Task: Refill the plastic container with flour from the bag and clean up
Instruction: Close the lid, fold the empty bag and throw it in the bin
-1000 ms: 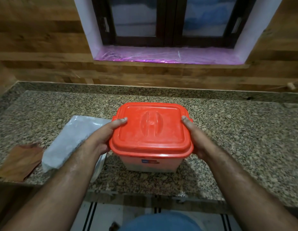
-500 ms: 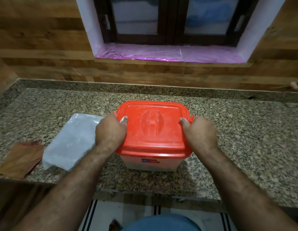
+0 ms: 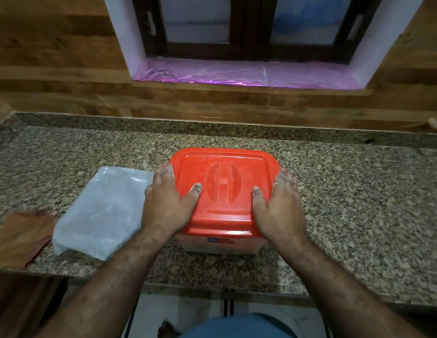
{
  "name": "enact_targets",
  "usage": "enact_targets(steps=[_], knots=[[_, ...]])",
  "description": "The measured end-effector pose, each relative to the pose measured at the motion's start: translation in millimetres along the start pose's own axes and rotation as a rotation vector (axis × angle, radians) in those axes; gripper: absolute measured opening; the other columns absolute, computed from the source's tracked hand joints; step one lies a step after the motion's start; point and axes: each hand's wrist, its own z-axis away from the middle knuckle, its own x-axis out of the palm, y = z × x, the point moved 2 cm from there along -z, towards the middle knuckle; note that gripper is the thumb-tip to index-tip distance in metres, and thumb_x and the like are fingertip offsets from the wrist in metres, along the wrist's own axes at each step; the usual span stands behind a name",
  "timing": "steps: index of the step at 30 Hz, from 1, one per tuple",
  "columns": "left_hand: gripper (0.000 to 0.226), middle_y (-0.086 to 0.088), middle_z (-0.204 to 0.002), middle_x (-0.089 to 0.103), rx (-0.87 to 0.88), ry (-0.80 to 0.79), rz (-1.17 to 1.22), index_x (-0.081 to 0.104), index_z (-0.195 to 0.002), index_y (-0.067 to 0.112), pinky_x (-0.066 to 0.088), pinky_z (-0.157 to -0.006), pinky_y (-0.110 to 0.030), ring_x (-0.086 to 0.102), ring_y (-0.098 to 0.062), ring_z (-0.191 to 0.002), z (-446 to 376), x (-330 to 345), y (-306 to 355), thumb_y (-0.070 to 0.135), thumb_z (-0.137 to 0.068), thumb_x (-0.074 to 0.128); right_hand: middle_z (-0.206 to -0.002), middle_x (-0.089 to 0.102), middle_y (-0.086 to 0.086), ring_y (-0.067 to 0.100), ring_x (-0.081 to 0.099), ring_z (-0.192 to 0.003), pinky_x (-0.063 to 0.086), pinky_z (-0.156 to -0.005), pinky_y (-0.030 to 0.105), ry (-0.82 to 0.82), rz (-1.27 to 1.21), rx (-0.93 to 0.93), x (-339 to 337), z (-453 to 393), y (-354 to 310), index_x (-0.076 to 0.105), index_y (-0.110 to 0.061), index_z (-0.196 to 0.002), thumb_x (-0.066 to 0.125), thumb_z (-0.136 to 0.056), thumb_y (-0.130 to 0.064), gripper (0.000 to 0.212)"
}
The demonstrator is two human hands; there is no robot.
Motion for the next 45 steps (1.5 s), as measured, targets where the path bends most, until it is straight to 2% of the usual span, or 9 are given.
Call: enact_targets(steps=[6,15,25,32,35,38,40,42,45], knots=[[0.100,-0.016,-0.169,0.039,-0.008,-0.014,0.010,0.037,-0.163,0.006,0.033,-0.128,-0.050,0.040,-0.039,-0.154,-32.2,1.6,5.9,0.071,-0.091,0.060,-0.172,0.030,0.020,0.034,0.032,-0.158,0.030,-0.129,0.046,0.043,-0.009,-0.002,11.0,-34.4,-3.3,0.032,0.000,-0.163,0.052,-0.099,-0.053,0.085],[0.108,-0.009,-0.145,0.066,-0.057,-0.015,0.064,0.057,-0.146,0.018,0.054,-0.109,-0.050,0.066,-0.038,-0.127,-160.7,18.7,29.4,0.089,-0.064,0.051,-0.169,0.035,0.023,0.036,0.036,-0.156,0.033,-0.127,0.043,0.060,-0.055,0.016,28.2,-155.9,-33.9,0.035,0.002,-0.161,0.056,-0.097,-0.054,0.087],[0.104,-0.008,-0.150,0.063,-0.091,-0.028,0.140,0.055,-0.150,0.020,0.053,-0.112,-0.051,0.064,-0.038,-0.132,-253.5,38.7,46.9,0.085,-0.068,0.063,-0.171,0.032,0.023,0.035,0.034,-0.157,0.030,-0.129,0.038,0.065,-0.126,0.015,41.0,-243.4,-52.9,0.035,0.001,-0.162,0.058,-0.099,-0.051,0.085],[0.099,-0.013,-0.156,0.056,-0.094,0.034,0.164,0.049,-0.154,0.016,0.049,-0.114,-0.056,0.057,-0.040,-0.139,-234.6,35.8,42.4,0.083,-0.082,0.047,-0.174,0.025,0.018,0.032,0.022,-0.162,0.020,-0.132,0.047,0.163,-0.174,0.023,45.2,-217.7,-51.1,0.028,-0.002,-0.166,0.052,-0.101,-0.060,0.090],[0.098,-0.011,-0.146,0.064,-0.077,0.059,0.355,0.048,-0.153,0.015,0.056,-0.106,-0.055,0.065,-0.035,-0.129,-195.1,35.6,21.3,0.086,-0.086,0.043,-0.178,0.004,0.015,0.032,0.007,-0.165,0.016,-0.131,0.050,0.196,-0.313,0.007,65.7,-167.8,-42.0,0.007,-0.004,-0.169,0.053,-0.100,-0.065,0.103],[0.097,-0.012,-0.168,0.045,-0.133,-0.043,0.423,0.024,-0.168,0.020,0.046,-0.117,-0.060,0.051,-0.035,-0.148,-141.8,40.0,-11.9,0.077,-0.096,0.054,-0.179,-0.003,0.013,0.034,0.011,-0.164,0.017,-0.127,0.046,0.142,-0.493,0.086,101.8,-115.8,-40.4,-0.010,-0.008,-0.168,0.061,-0.097,-0.064,0.115],[0.092,-0.012,-0.172,0.037,-0.185,-0.071,0.337,0.019,-0.171,0.018,0.039,-0.124,-0.052,0.042,-0.034,-0.154,-116.9,43.4,-46.3,0.063,-0.101,0.059,-0.176,0.018,0.018,0.036,0.026,-0.160,0.022,-0.129,0.042,0.050,-0.612,0.137,129.2,-91.9,-50.3,0.000,-0.004,-0.169,0.069,-0.096,-0.052,0.111],[0.087,-0.015,-0.170,0.040,-0.235,-0.069,0.248,0.027,-0.169,0.010,0.037,-0.125,-0.044,0.041,-0.035,-0.156,-100.2,40.9,-88.5,0.053,-0.103,0.064,-0.159,0.049,0.019,0.037,0.049,-0.146,0.040,-0.123,0.046,-0.108,-0.689,0.139,157.4,-76.4,-64.5,0.028,-0.003,-0.163,0.073,-0.094,-0.039,0.089],[0.077,-0.020,-0.165,0.047,-0.322,-0.017,0.168,0.038,-0.163,0.001,0.035,-0.124,-0.040,0.044,-0.036,-0.153,-86.2,23.7,-143.3,0.039,-0.103,0.069,-0.134,0.066,0.016,0.036,0.064,-0.123,0.053,-0.107,0.045,-0.449,-0.650,0.203,195.9,-58.6,-86.7,0.056,-0.008,-0.144,0.072,-0.094,-0.036,0.060]])
